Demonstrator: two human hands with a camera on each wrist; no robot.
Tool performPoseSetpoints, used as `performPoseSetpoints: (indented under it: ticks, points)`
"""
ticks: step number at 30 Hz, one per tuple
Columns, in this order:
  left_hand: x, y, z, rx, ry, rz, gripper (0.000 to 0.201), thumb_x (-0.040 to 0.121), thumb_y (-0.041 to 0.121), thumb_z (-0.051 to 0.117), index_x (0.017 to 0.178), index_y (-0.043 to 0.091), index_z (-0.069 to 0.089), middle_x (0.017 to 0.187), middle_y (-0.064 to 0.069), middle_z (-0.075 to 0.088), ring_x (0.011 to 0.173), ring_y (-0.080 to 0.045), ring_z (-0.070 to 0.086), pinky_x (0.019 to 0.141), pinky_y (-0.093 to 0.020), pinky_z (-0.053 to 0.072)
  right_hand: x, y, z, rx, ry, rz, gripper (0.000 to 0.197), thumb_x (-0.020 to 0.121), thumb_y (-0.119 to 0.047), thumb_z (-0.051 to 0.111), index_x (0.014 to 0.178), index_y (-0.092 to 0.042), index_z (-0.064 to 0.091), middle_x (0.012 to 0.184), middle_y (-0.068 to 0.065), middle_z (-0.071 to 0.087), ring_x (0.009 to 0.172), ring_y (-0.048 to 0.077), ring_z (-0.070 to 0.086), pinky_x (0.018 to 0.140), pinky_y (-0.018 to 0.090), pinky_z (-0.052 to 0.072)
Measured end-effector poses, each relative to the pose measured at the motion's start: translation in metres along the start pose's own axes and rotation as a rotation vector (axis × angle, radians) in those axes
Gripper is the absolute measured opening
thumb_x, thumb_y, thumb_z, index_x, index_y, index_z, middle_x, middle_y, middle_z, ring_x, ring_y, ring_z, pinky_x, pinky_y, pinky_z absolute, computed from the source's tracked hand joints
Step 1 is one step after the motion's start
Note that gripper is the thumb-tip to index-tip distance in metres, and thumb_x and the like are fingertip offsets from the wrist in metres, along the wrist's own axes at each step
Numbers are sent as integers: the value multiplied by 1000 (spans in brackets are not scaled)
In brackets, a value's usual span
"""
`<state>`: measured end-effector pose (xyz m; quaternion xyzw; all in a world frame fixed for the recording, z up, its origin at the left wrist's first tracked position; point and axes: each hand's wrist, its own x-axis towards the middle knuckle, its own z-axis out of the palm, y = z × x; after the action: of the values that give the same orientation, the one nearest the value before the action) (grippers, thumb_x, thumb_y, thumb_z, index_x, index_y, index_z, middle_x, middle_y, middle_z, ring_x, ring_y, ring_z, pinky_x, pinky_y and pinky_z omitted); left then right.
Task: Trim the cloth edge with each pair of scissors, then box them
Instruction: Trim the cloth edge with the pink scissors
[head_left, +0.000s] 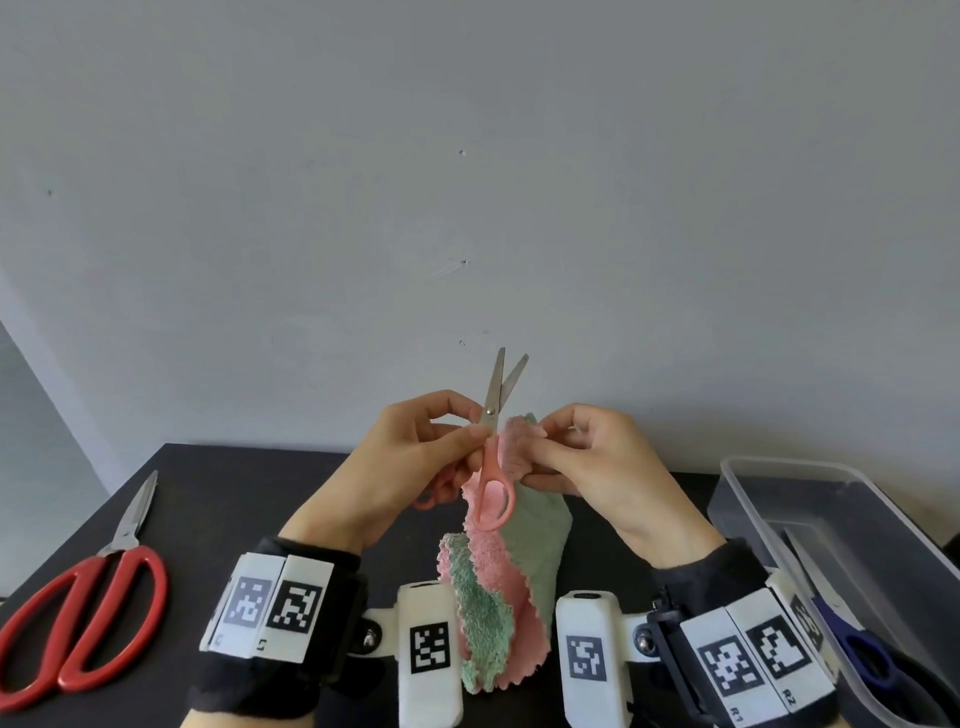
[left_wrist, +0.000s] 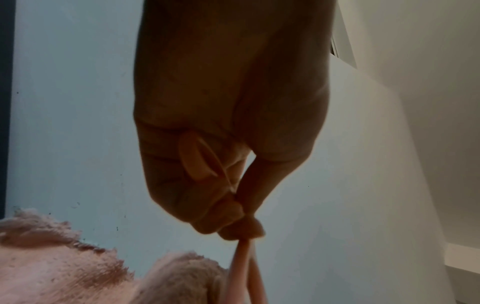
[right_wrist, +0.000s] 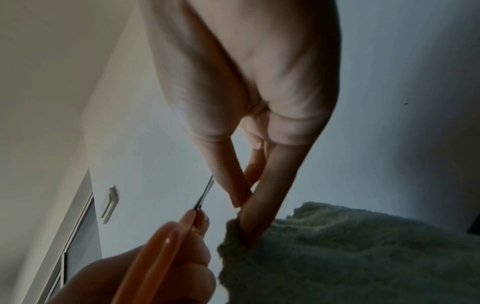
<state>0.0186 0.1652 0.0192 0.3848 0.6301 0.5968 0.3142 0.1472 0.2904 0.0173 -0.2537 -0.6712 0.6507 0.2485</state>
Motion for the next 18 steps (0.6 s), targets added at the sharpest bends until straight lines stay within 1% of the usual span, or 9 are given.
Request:
performPoseSetpoints:
  ticks: [2,4,6,8,11,14,15,18]
  points:
    - [-1,1,-1,20,-16,-18,7,94,11,56,88,9,59,62,-5,62,45,-16,40,40,-19,26,-1,-2,0,48,11,-16,12,86,-7,69,85,2,61,72,9,73,69,15,73,62,22,57]
    - [-2,1,-2,44,-24,-31,7,96,11,53,89,9,55,70,-10,68,47,-19,41,42,-20,26,-2,-4,0,70,18,-25,10,86,-5,68,88,3,61,76,12,74,71,18,73,64,24,58]
    - [-3,1,-2,55,-37,-45,7,97,10,51,91,9,52,75,-11,71,48,-21,41,41,-19,26,-2,-5,-1,80,14,-35,11,86,-3,67,92,4,61,78,14,74,73,21,74,66,26,59]
    - [-3,1,-3,65,-56,-60,5,97,9,50,93,6,50,74,-11,72,48,-21,41,41,-19,26,-3,-6,-2,87,6,-45,10,86,-2,67,92,3,61,79,15,74,74,22,74,69,27,60]
    - [-4,1,-4,89,-89,-81,6,97,10,51,93,6,50,76,-14,73,45,-20,40,41,-19,24,-4,-6,-3,61,-25,-75,8,85,-4,68,89,-1,62,81,16,74,77,21,73,73,29,60]
    - [-5,2,-4,94,-93,-99,6,95,11,55,91,7,52,76,-16,73,45,-18,37,41,-19,23,-5,-5,-3,40,-65,-105,6,84,-6,69,88,-2,67,86,16,74,81,19,73,77,30,60]
    - [-4,3,-4,88,-83,-103,6,94,12,56,90,8,53,76,-17,73,44,-16,35,41,-19,25,-5,-5,-2,36,-80,-112,7,85,-7,69,88,-2,69,87,15,75,83,19,72,78,30,59]
    - [-5,3,-5,56,-51,-109,10,90,16,63,86,9,56,73,-19,72,42,-12,33,40,-17,31,-5,-5,-1,73,-129,-109,18,90,-15,62,91,0,72,91,11,75,89,21,73,79,27,58]
